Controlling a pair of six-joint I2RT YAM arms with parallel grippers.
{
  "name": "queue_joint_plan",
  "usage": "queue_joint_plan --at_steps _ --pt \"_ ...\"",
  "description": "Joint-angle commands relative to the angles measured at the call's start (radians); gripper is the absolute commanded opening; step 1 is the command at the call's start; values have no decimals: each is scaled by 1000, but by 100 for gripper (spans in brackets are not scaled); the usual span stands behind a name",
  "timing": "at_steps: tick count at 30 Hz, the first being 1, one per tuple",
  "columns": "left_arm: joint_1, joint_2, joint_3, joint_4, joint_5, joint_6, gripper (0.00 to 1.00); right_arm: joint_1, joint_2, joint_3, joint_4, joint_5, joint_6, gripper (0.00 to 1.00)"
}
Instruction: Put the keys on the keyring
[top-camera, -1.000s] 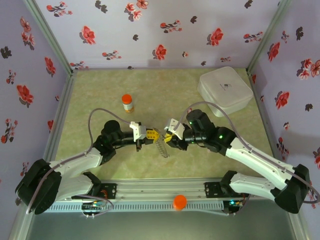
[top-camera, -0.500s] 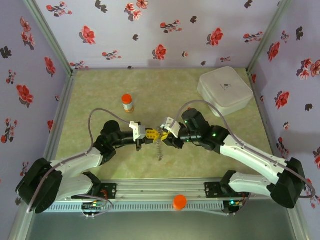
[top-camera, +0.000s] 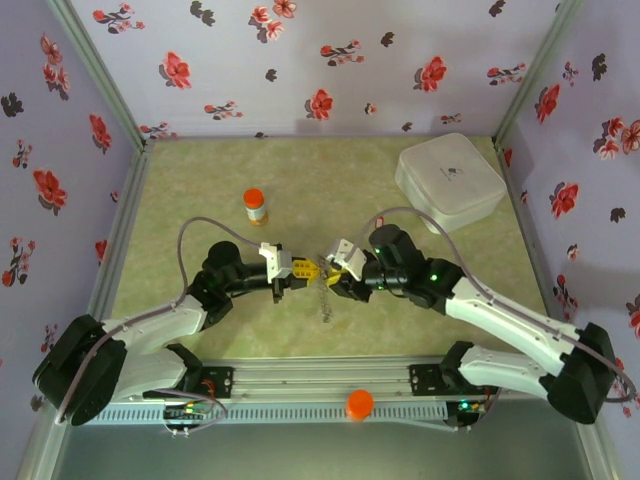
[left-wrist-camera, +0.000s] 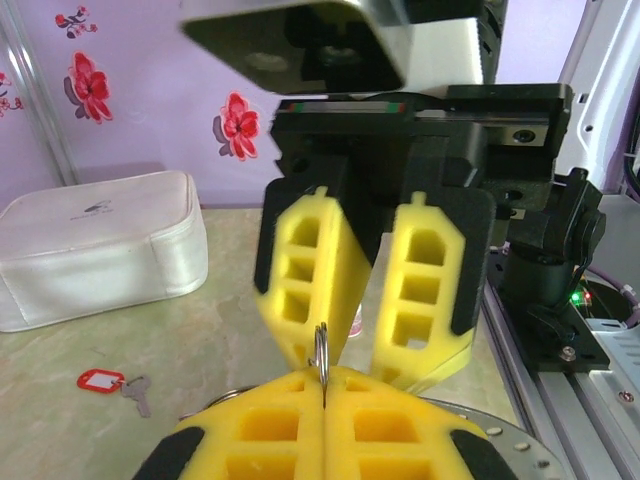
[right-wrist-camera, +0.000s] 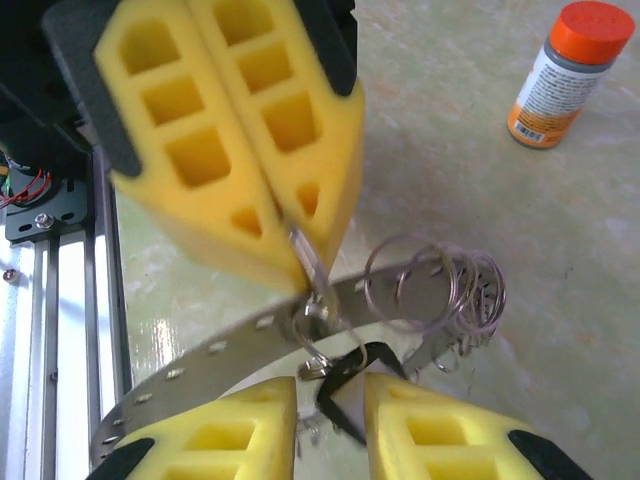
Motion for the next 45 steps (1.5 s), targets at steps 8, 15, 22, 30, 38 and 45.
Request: queue_joint_plan --at_steps 8,15,22,30,38,45 --pt "-1 9 7 73 27 -27 0 -22 -151 -150 142 41 -23 43" --pt "-1 6 6 69 29 -25 0 -23 -55 -141 250 -42 7 43" --pt "-1 11 7 71 33 -26 0 -20 9 -145 331 -86 38 40" --pt "-1 15 7 72 36 -26 0 -20 36 -140 325 -81 23 26" --pt "-1 14 7 73 37 -24 0 -16 57 -143 377 -90 81 30" --pt "-1 11 6 73 36 -21 0 -17 38 -166 401 -80 87 28"
